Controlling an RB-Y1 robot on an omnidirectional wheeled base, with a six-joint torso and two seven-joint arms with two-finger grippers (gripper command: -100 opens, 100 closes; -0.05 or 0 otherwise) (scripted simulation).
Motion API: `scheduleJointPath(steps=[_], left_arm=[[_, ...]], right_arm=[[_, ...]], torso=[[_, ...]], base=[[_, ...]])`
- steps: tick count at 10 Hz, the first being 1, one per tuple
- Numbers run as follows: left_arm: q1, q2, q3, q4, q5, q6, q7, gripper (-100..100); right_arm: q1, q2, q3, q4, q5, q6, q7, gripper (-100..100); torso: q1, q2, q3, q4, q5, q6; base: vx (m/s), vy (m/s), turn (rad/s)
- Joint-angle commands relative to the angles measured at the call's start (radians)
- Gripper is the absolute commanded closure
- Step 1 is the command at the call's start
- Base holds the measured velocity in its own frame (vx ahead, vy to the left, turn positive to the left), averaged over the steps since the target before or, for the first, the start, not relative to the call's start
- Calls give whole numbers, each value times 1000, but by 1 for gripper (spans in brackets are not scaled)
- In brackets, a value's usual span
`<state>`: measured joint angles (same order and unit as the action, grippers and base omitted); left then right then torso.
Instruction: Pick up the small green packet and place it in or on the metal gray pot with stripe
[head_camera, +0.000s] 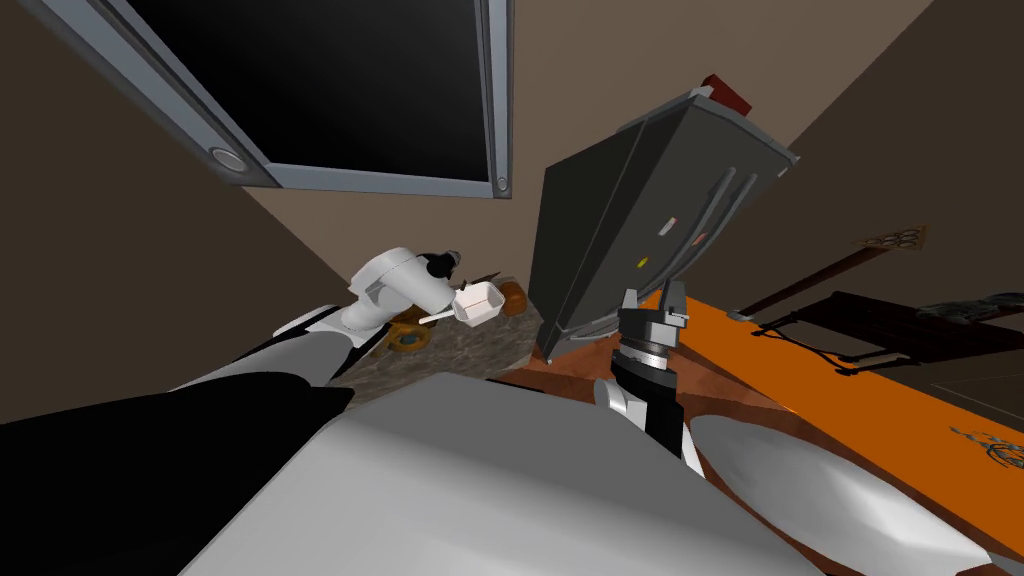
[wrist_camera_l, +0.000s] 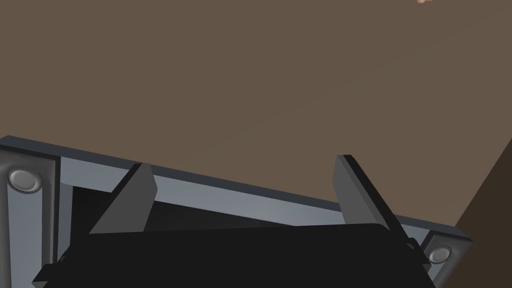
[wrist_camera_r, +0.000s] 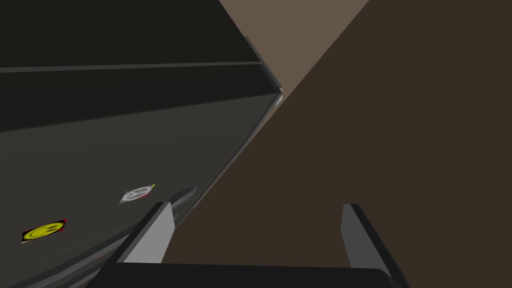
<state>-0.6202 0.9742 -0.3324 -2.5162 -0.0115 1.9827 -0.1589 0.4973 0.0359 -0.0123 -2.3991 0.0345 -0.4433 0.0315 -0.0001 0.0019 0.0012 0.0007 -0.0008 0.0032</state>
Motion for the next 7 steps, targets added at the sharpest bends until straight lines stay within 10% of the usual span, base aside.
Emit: scheduleJointPath(steps=[1, 2, 7], left_arm=[[0, 0, 0, 0, 0, 0, 0, -100], [-3, 1, 0, 0, 2, 7, 1, 0], [-3, 1, 0, 0, 2, 6, 1, 0]], right_arm=[[0, 0, 0, 0, 0, 0, 0, 0], [0, 0, 0, 0, 0, 0, 0, 0], [0, 0, 0, 0, 0, 0, 0, 0]], torso=[[0, 0, 0, 0, 0, 0], [-1, -1, 0, 0, 0, 0], [-2, -2, -1, 0, 0, 0]], base=[[-10, 13, -21], [0, 0, 0], [0, 0, 0]])
